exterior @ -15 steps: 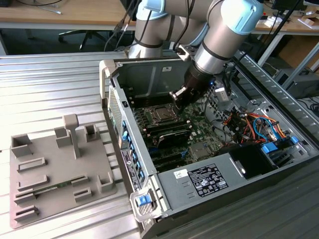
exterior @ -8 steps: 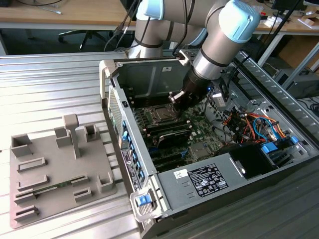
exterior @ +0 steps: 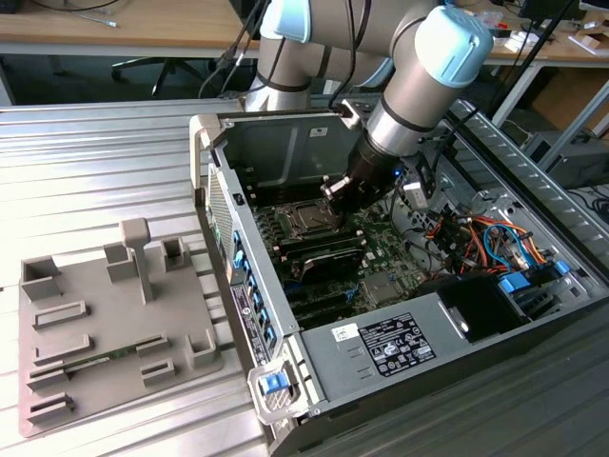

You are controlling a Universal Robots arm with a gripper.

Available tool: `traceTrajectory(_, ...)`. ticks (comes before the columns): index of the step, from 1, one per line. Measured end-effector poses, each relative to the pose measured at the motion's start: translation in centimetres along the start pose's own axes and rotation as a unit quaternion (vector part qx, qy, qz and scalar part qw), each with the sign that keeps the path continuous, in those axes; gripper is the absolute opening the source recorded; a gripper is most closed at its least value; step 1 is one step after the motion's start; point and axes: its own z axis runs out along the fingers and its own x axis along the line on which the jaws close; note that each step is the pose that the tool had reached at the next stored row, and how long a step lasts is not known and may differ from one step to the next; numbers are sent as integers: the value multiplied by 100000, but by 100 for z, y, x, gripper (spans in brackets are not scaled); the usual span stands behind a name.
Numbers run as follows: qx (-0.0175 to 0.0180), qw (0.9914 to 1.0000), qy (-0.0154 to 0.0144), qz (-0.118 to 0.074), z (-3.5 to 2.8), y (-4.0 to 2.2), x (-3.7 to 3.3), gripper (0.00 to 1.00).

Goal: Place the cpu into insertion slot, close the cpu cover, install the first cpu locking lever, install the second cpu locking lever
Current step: 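Install the second cpu locking lever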

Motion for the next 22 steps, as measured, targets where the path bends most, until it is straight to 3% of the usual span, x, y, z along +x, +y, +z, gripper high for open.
traceTrajectory(9,13,100000,1,-2,59,18,166,11)
traceTrajectory(14,11,100000,1,-3,83,24,221,11)
traceTrajectory(22,11,100000,3,-2,138,45,401,11)
